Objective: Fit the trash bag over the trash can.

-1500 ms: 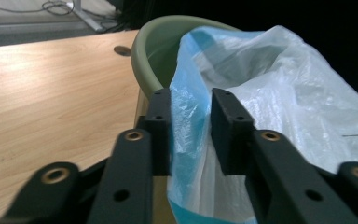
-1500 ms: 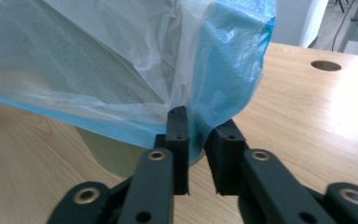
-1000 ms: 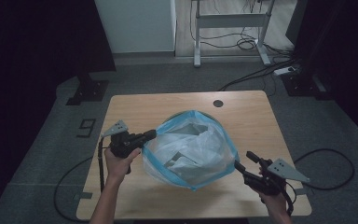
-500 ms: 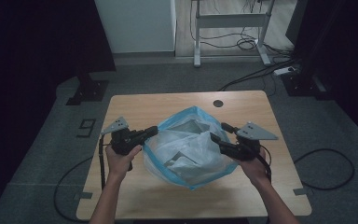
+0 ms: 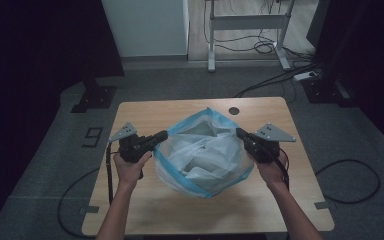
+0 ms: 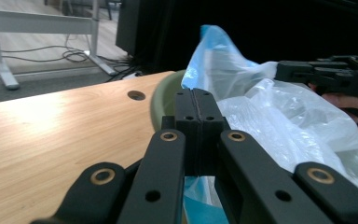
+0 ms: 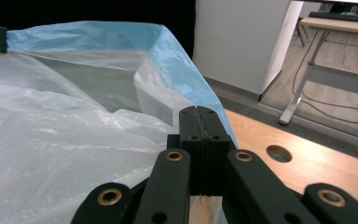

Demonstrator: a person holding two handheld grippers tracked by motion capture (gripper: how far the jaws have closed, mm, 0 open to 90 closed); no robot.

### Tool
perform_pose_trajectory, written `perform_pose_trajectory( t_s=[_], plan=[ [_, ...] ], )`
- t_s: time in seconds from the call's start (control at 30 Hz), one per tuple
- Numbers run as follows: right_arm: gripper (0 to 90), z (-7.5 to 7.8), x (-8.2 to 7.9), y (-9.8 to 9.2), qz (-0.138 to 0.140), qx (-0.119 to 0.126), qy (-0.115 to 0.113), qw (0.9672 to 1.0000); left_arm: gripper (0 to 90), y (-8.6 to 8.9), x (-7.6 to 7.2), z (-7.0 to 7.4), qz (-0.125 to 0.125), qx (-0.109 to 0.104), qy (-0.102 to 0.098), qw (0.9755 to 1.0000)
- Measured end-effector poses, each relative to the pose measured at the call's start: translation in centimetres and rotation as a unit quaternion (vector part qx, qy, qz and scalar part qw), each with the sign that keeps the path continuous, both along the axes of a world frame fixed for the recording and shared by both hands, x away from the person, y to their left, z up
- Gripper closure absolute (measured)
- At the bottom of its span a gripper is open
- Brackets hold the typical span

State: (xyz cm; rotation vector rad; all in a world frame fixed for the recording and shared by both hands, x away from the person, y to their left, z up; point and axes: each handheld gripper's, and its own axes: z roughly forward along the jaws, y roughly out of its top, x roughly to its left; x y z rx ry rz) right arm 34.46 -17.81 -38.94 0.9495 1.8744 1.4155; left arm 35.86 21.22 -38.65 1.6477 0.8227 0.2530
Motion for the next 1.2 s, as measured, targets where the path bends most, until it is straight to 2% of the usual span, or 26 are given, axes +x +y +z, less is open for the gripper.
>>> perform_pose_trajectory(
  t_s=[0.2,0.27,0.3,0.37,0.57,0.7,0.77,0.93,1.2],
  plan=[
    [88.7,0.6,2.2,-0.3,-0.023,0.002,-0.005,0.9997,89.9,-0.2,2.0,-0.4,0.024,0.011,0.026,0.9993],
    [88.7,0.4,3.0,-0.2,-0.030,0.002,-0.005,0.9995,89.9,-0.3,2.7,-0.8,0.037,0.016,0.047,0.9981],
    [88.7,0.2,3.5,-0.2,-0.035,0.004,0.000,0.9994,89.9,-0.3,3.1,-1.1,0.041,0.016,0.062,0.9971],
    [88.7,-0.4,4.4,-0.2,-0.041,0.009,0.012,0.9991,89.9,-0.2,3.6,-1.6,0.047,0.018,0.075,0.9959],
    [88.8,-2.4,6.1,-0.2,-0.033,0.008,0.033,0.9989,89.9,-0.4,4.5,-2.5,0.051,0.029,0.086,0.9946],
    [88.8,-3.4,7.0,-0.2,-0.028,0.014,0.059,0.9978,89.9,-0.9,5.0,-3.2,0.059,0.055,0.106,0.9910],
    [88.8,-4.0,7.2,0.0,-0.024,0.015,0.066,0.9974,89.9,-1.0,4.9,-3.6,0.060,0.065,0.111,0.9899],
    [88.8,-5.1,7.0,-0.1,-0.023,0.014,0.095,0.9951,89.9,-0.7,4.4,-4.5,0.056,0.066,0.122,0.9887],
    [88.0,-6.4,5.8,-1.2,-0.017,0.034,0.108,0.9935,89.9,-0.2,3.4,-5.5,0.049,0.054,0.133,0.9885]
  ],
)
